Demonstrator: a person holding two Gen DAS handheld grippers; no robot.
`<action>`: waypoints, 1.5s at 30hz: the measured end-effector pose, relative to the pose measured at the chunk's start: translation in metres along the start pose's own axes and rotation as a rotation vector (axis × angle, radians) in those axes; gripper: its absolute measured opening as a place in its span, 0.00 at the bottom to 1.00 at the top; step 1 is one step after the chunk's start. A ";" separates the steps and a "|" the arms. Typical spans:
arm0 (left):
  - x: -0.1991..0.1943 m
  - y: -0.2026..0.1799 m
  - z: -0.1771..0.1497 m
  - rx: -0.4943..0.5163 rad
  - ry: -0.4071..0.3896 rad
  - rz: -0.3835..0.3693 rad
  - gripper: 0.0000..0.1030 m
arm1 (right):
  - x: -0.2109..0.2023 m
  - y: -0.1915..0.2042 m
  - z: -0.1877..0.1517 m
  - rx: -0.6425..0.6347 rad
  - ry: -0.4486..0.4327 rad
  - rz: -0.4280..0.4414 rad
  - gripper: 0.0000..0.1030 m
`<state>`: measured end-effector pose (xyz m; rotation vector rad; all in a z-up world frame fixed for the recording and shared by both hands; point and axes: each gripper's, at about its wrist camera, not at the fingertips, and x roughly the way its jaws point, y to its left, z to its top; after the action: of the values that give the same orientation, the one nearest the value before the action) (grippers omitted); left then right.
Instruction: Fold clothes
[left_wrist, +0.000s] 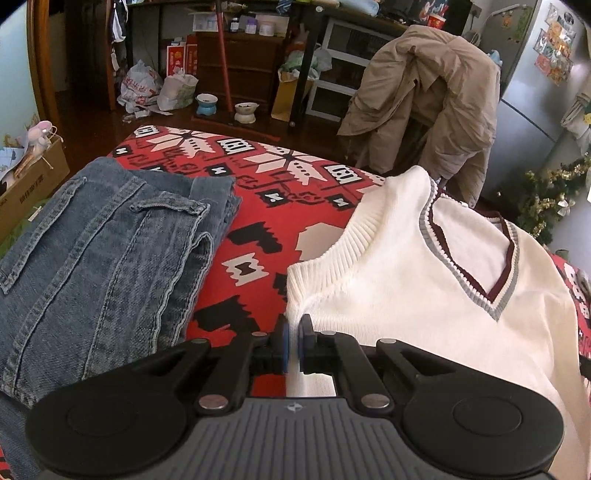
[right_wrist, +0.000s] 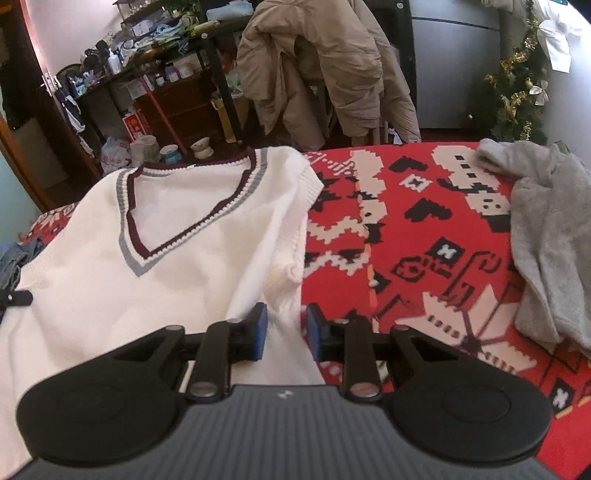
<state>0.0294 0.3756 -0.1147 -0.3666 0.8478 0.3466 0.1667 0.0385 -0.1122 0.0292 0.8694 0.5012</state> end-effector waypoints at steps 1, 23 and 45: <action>0.000 0.000 0.000 0.001 0.002 0.001 0.05 | 0.002 0.000 0.001 0.005 -0.001 0.005 0.25; 0.006 -0.011 0.005 0.112 -0.052 0.009 0.05 | -0.009 -0.082 0.027 0.191 -0.076 -0.073 0.06; -0.083 -0.021 -0.041 0.167 -0.056 -0.063 0.56 | -0.128 -0.053 -0.019 0.035 -0.152 -0.139 0.91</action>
<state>-0.0397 0.3259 -0.0716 -0.2263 0.8022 0.2250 0.1059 -0.0674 -0.0445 0.0381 0.7252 0.3489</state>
